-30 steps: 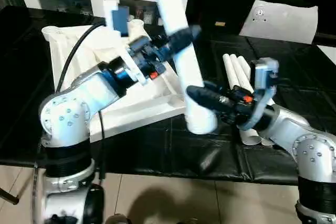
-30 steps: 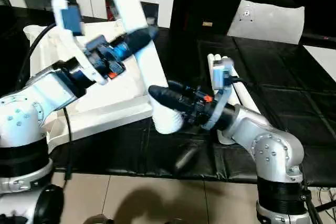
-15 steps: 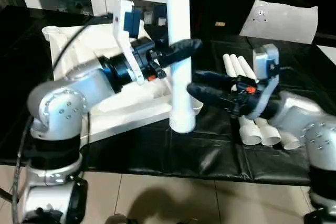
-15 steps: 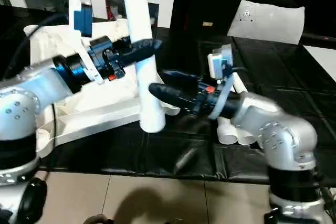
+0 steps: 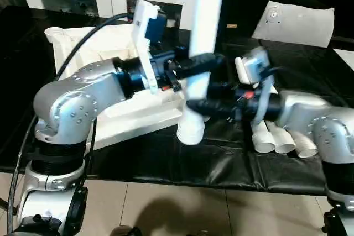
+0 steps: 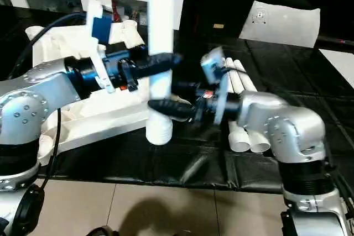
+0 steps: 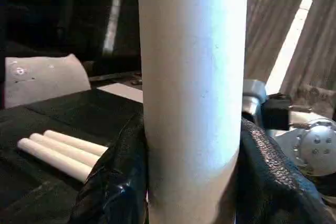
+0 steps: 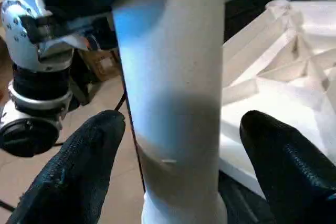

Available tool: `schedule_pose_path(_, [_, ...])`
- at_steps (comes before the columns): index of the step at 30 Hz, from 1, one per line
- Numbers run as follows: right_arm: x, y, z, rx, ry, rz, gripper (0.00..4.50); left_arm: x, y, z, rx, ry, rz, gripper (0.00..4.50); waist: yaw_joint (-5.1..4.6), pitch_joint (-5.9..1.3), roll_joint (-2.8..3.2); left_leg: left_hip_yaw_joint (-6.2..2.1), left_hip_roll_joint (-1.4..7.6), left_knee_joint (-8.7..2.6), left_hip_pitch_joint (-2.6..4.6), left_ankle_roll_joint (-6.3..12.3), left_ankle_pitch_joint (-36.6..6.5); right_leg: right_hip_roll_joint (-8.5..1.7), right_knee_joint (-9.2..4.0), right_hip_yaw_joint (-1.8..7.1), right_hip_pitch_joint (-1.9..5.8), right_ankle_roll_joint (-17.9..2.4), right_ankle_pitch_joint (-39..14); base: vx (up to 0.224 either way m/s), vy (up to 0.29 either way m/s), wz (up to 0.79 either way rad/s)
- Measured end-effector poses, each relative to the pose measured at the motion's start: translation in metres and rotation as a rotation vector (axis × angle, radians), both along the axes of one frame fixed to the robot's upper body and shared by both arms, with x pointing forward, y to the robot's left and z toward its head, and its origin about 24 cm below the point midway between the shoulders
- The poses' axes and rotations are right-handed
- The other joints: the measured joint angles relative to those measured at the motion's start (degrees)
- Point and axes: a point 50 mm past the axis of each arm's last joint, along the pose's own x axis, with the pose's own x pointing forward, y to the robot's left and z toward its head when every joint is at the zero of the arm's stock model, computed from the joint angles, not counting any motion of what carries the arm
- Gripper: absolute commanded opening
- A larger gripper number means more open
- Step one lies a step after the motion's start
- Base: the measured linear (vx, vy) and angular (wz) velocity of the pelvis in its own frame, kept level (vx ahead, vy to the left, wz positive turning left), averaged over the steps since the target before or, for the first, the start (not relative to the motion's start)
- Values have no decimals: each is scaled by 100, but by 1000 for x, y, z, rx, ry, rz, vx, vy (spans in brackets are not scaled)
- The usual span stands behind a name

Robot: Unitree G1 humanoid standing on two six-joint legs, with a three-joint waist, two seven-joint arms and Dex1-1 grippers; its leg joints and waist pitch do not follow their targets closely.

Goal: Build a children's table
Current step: Pick table leg

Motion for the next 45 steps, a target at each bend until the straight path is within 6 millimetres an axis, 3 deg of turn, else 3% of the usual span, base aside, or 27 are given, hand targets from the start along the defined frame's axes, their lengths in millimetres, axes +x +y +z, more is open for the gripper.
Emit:
schedule_pose_path(2, [0, 1, -1, -2, 5, 7, 393, -1, -3, 0, 8, -7, -18, 185, 1, 1, -3, 0, 0, 0, 0, -2, 1, 0, 0, 0, 0, 0, 1, 0, 0, 0])
schedule_pose_path(3, [0, 1, -1, -4, 7, 11, 363, -1, -4, 1, 15, -15, -28, 185, 1, 1, -3, 0, 0, 0, 0, -3, 2, 0, 0, 0, 0, 0, 1, 0, 0, 0])
schedule_pose_path(5, [-1, 3, -2, -6, 11, 18, 363, -2, -6, 1, 19, -24, -41, 185, -1, 0, -4, 0, 0, 0, 1, -4, 3, 0, 0, 0, 0, 1, 3, 0, 0, 0])
schedule_pose_path(19, [-6, 8, -13, -31, 60, 62, 229, -5, -12, 4, 25, -48, -94, 185, 3, 0, -4, 0, 0, 0, 1, -4, 12, 0, 1, 0, 0, 0, 13, 0, 0, 0])
schedule_pose_path(36, [-10, 12, -14, -8, 28, 72, 210, -7, -14, 4, 15, -52, -125, 185, 4, 0, -4, 0, 0, 1, 1, -6, 19, 0, 3, 0, 0, -1, 20, 0, 0, 0])
schedule_pose_path(37, [-11, 12, -14, -6, 24, 71, 210, -7, -14, 5, 10, -51, -126, 241, 2, 0, -4, -1, 0, 1, 2, -6, 19, 0, 3, 0, 0, -1, 20, 0, 0, 0])
schedule_pose_path(45, [-15, 14, -22, 10, 47, 51, 204, -5, -11, 15, -101, -42, -95, 315, 7, 0, -4, -2, 0, 6, 2, -5, 22, 0, 3, 0, 2, -7, 28, 0, 0, 0])
